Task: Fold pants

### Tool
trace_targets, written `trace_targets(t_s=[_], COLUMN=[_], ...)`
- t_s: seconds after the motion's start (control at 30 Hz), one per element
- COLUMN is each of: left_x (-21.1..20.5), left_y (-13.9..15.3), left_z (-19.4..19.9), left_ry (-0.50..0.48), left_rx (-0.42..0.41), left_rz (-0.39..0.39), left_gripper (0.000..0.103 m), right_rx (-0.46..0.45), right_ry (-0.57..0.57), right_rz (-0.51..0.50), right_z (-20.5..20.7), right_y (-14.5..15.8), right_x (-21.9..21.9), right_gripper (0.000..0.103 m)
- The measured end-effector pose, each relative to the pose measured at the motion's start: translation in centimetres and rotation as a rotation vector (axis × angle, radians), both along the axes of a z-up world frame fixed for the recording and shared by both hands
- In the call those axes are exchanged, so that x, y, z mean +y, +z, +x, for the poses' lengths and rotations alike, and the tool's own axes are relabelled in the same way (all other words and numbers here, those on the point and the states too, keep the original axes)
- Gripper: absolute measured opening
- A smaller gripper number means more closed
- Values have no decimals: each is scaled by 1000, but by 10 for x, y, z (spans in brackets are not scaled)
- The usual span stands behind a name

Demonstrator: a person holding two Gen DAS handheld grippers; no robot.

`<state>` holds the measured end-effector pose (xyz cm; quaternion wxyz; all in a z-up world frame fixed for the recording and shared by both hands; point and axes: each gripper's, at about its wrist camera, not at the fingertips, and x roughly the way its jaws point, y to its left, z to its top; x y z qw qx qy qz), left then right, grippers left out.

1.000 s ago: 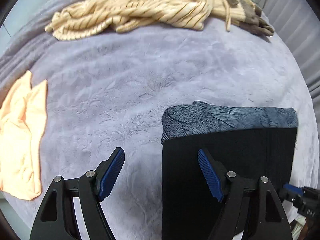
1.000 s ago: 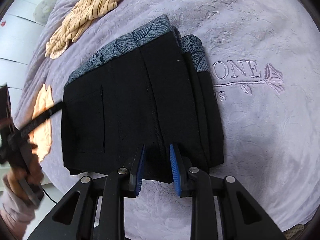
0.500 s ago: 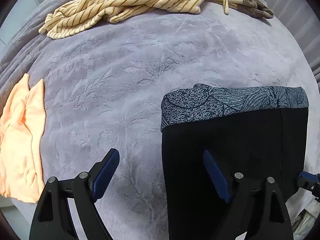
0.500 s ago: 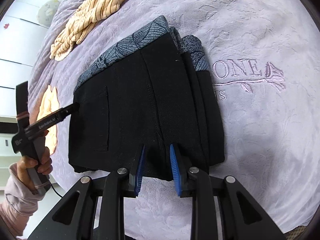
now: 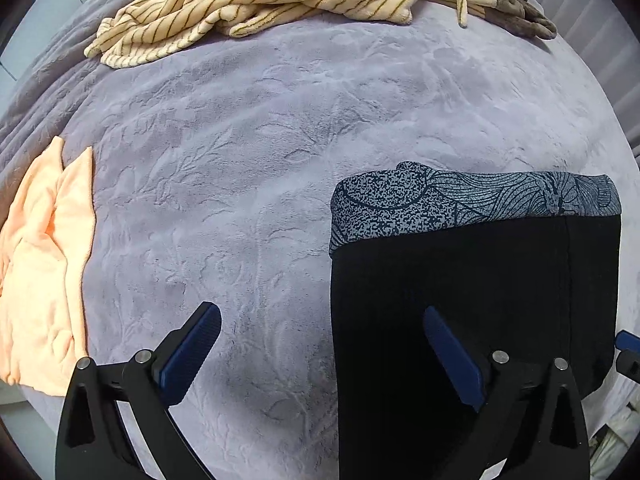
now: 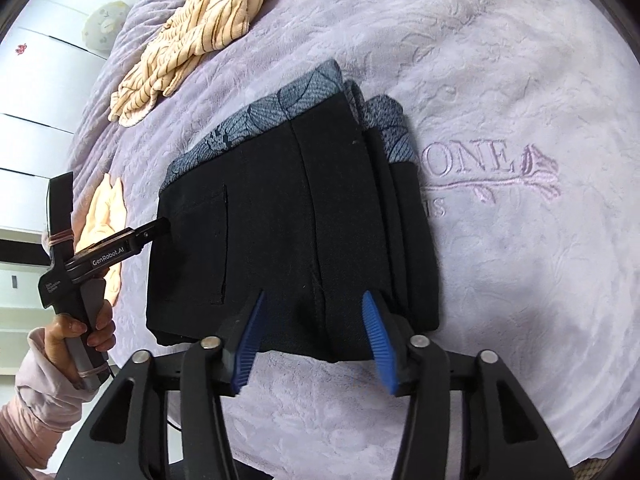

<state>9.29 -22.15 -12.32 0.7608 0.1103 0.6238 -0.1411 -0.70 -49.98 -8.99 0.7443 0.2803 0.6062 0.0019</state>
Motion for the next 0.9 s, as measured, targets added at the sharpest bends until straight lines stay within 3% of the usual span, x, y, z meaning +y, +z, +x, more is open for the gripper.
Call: trace_targets(t_s=[0.1, 0.37, 0.73, 0.9], left_x=[0, 7, 16, 2], left_y=[-1, -4, -6, -21], left_z=[1, 4, 2, -5], left_ry=[-1, 5, -37, -83], left_rx=[7, 56, 200, 251], left_rz=[-3, -49, -257, -250], left_gripper=[101, 101, 101, 101], right_rx=[4, 55, 89, 84], right_ry=[-5, -44, -23, -23], right_rz=[-13, 30, 54, 97], right_z=[1, 0, 5, 12], right_y=[-1, -18, -32, -42], right_x=[-5, -21, -30, -39], right_gripper=[75, 75, 75, 78])
